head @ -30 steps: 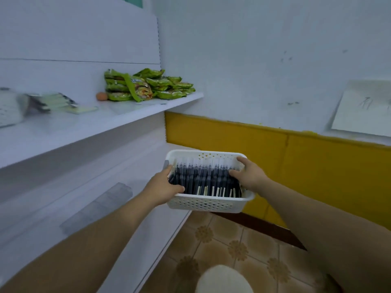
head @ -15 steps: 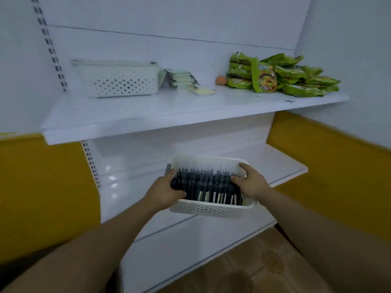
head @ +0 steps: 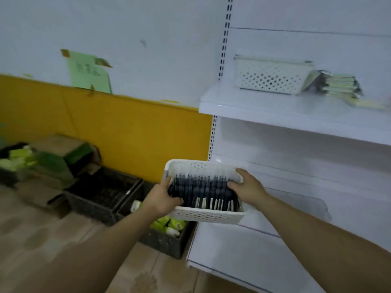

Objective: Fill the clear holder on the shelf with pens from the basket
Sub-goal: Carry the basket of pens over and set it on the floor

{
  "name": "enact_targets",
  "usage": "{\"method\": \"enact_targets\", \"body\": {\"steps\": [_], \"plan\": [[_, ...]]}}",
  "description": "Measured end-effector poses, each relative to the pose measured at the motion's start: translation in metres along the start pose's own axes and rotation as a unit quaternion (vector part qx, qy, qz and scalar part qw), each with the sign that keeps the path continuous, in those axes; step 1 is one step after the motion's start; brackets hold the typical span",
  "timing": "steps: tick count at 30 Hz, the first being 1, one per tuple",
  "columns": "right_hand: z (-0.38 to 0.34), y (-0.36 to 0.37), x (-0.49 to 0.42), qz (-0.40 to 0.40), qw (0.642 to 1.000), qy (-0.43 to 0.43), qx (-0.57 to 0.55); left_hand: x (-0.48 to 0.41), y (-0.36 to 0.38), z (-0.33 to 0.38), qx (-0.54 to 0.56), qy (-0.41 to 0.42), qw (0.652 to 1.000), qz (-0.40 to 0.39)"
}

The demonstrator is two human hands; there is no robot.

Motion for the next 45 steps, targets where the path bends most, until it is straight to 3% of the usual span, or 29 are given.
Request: {"method": "enact_targets", "body": {"steps": [12,19,23,31,39,45], "plan": [[-0.103,0.173,0.076,-0.184,0.97,-0.151,0.045,0.181,-0.086,-0.149,0.056,-0.179,0.964,0.188],[-0.12,0.261,0.087,-0.282,0.933,-0.208,0.084,0.223,-0.073,-0.216,0.069,-0.27,0.926,0.254],[-0.105,0.328,0.055,-0.321,0.91,-0.243,0.096,0.208,-0.03,-0.268,0.097,-0.304,0.897,0.305],[0.026,0.477,-0.014,-0.381,0.881,-0.255,0.118,0.156,0.125,-0.397,0.128,-0.379,0.842,0.361],[0.229,0.61,-0.046,-0.423,0.868,-0.226,0.131,0.134,0.318,-0.537,0.132,-0.438,0.828,0.322],[0.347,0.675,-0.051,-0.461,0.861,-0.177,0.122,0.131,0.422,-0.603,0.154,-0.461,0.823,0.295]]}}
Point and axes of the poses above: each hand's wrist, its own x-axis away from the middle knuckle, its own y-axis out of the palm, z = x × y, the point moved 6 cm from there along -x, towards the middle knuckle, and after that the axes turned 2 degrees about z, right-handed, at the moved point
